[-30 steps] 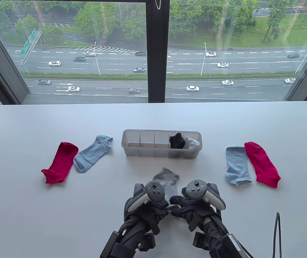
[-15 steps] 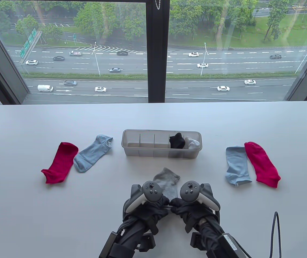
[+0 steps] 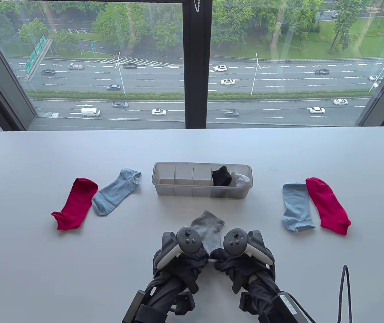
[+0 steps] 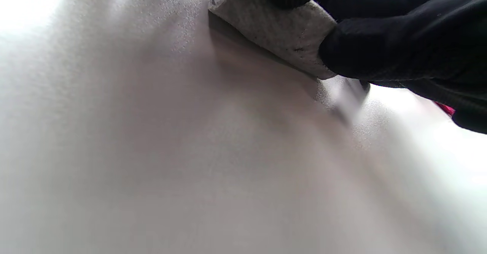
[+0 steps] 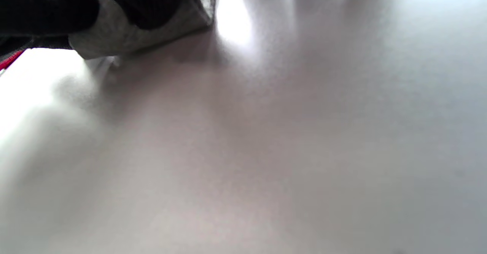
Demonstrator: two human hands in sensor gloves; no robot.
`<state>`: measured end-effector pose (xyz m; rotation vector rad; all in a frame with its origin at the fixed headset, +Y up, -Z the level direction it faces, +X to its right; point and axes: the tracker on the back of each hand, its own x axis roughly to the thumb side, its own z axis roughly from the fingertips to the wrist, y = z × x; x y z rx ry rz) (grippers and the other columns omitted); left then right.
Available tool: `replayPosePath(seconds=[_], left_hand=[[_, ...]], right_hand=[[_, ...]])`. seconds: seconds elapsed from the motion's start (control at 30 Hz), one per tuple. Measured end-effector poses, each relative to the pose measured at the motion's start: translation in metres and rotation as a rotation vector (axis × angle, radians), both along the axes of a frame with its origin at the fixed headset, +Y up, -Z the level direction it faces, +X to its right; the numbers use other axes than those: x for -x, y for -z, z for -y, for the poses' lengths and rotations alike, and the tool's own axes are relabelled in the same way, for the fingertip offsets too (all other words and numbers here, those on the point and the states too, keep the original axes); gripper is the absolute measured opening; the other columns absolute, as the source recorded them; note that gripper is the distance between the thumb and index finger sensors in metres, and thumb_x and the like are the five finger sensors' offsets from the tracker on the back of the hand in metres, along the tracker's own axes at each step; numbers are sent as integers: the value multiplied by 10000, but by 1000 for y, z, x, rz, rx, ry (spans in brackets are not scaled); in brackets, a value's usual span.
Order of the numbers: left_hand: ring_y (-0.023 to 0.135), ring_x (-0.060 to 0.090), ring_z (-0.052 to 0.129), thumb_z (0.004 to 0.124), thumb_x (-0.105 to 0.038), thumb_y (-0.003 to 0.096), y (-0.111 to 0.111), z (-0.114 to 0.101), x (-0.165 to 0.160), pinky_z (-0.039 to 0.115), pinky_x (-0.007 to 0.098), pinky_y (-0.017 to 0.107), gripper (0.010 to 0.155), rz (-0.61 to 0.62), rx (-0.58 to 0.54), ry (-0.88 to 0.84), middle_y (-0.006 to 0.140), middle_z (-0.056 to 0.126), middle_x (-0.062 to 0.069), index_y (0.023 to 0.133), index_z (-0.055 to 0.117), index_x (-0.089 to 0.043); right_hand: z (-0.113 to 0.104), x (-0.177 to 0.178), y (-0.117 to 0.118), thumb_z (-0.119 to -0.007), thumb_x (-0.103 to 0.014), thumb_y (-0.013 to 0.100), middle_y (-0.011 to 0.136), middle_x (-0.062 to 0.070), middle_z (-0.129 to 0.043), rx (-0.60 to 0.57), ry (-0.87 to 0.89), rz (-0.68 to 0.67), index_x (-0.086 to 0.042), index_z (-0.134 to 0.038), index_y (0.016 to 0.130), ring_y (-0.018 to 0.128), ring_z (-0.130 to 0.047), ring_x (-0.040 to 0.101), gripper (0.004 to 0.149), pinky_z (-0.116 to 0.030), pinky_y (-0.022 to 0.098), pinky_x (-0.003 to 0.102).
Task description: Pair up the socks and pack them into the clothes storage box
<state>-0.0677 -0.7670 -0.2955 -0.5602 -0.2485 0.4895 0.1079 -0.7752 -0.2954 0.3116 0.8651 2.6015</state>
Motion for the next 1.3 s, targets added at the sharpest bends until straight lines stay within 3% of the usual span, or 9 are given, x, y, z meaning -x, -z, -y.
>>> replayPosePath(seconds=[0.1,0.2,0.47,0.6,0.73,1.0,1.13,1.2,1.3], left_hand=[[1074,510,222,757,-323,509,-1,-1,-5,212,716,748,568,40,21,25,1149,408,132,1025,576,-172],[1080,501,259,714,-256,530,-2,-3,-8,234,713,753,434,42,-21,62,1136,452,129,937,727,-108],[1071,520,257,627,-268,547,-2,-2,-6,237,717,746,426,48,-4,29,1138,462,127,921,735,-95],[1059,550,259,750,-335,509,-5,-2,-11,225,731,739,600,73,-21,68,1138,433,163,1033,465,-276],[1059,546,324,725,-263,529,-7,-3,-18,268,728,745,435,87,-62,108,1116,468,187,939,662,-133],[1059,539,317,626,-256,549,-6,-2,-15,275,726,744,428,91,-57,70,1114,471,182,936,682,-83],[1055,547,298,653,-338,538,-7,-1,-16,258,725,743,617,110,-45,67,1119,432,216,1055,337,-222],[1043,567,253,688,-354,534,-9,1,-19,246,724,743,658,136,-32,85,1117,364,251,1015,245,-289],[1045,556,320,670,-295,542,-7,0,-20,304,716,754,519,96,-86,85,1102,431,251,987,420,-202]], right_hand=[[0,0,0,-596,-332,557,1153,211,-59,12,11,6,-341,-586,984,968,0,557,427,-152,673,729],[2,-1,0,-578,-327,558,1141,210,-16,50,45,10,-324,-595,981,959,47,534,424,-103,655,729],[1,-2,1,-547,-334,578,1131,210,4,97,127,58,-212,-642,946,956,81,491,399,-62,636,712],[2,-5,2,-541,-336,581,1135,204,-10,103,170,78,-201,-647,938,961,75,476,395,-58,635,699],[5,-7,2,-539,-338,583,1127,173,20,133,200,80,-176,-656,930,950,114,440,401,-11,619,674],[8,-11,1,-616,-398,579,1122,151,55,159,254,76,-195,-609,981,938,150,409,451,37,605,639],[8,-9,4,-534,-401,601,1115,142,70,173,229,86,-197,-617,956,932,162,408,417,34,593,651],[9,-9,4,-521,-417,611,1118,136,70,182,268,117,-183,-627,940,932,174,396,418,55,589,640],[11,-12,5,-504,-418,618,1115,116,83,217,324,131,-160,-623,934,923,200,366,425,91,571,611]])
